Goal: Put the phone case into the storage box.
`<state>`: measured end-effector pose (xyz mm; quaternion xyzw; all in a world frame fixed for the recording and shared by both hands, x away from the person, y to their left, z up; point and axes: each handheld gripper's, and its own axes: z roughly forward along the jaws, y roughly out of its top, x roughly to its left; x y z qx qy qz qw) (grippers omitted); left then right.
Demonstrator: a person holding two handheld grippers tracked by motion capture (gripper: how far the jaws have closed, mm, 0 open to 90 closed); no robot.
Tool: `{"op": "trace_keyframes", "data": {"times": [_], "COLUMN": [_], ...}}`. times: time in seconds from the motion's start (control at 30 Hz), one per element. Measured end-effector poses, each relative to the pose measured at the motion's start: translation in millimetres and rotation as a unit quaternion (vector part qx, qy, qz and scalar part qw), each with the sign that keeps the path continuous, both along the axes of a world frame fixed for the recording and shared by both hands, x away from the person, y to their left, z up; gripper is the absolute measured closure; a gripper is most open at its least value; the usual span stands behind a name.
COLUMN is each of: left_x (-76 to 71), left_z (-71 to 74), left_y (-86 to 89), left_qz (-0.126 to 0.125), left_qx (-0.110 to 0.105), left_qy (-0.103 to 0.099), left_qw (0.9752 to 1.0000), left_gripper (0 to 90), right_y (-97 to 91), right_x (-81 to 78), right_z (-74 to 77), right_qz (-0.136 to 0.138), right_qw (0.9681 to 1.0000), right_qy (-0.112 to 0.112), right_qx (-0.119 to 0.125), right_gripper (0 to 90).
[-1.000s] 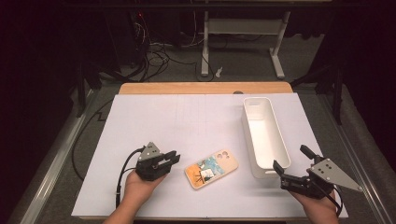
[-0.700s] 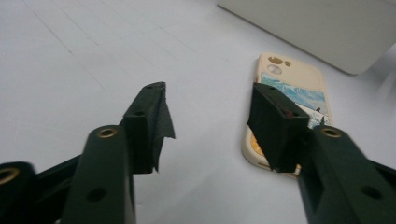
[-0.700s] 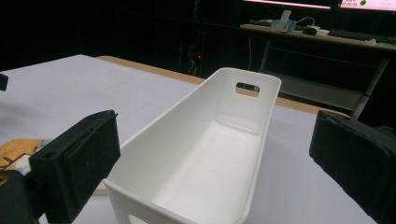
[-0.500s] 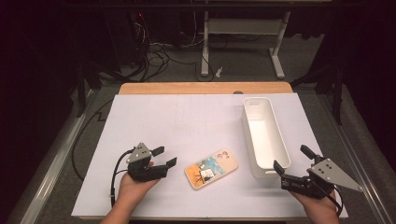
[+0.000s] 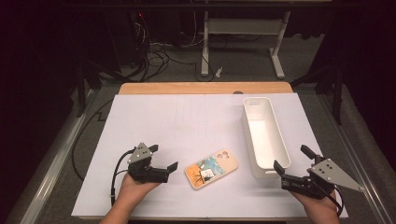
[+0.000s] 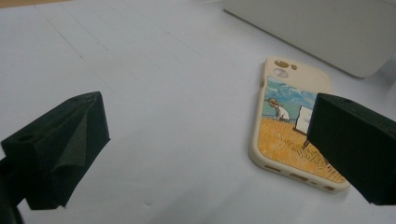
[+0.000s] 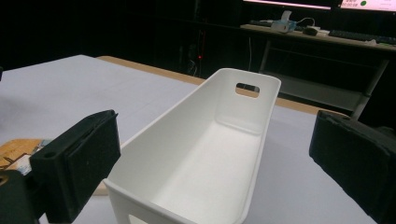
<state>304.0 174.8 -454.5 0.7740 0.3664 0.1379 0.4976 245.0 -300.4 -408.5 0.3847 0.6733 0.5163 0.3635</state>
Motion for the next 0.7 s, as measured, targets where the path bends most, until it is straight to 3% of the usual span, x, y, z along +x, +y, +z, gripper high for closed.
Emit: {"op": "trace_keyframes", "data": {"times": [0.13,0.4,0.47,0.6,0.63,0.7], "left_x": [0.5,8.5,9.8,13.0,14.4,15.2], "left_z": [0.6,8.8,10.6,12.0,12.3,12.1], "left_y": [-1.6,-15.3,-22.9,-38.0,-44.4,-47.7], "left_qz": [-0.005,-0.032,-0.04,-0.063,-0.073,-0.078], "left_qx": [0.007,0.019,0.032,0.069,0.084,0.088], "left_qy": [0.003,0.033,0.036,0.047,0.054,0.06], "left_qw": [1.0,0.9988,0.998,0.9945,0.9923,0.9912], "left_gripper": [0.2,0.2,0.2,0.2,0.1,0.2], "right_y": [0.1,-0.1,-0.2,0.0,0.0,-0.1], "right_x": [0.0,0.3,0.6,0.5,0.3,0.2], "right_z": [0.2,-0.1,-0.3,-0.1,0.0,0.1], "right_qz": [0.0,0.0,-0.001,0.0,0.0,0.001], "right_qw": [1.0,1.0,1.0,1.0,1.0,1.0], "right_qy": [-0.001,0.0,0.001,0.0,0.0,-0.001], "right_qx": [0.0,-0.001,-0.002,-0.001,-0.001,-0.001], "right_gripper": [2.3,2.3,2.3,2.3,2.3,2.3]}}
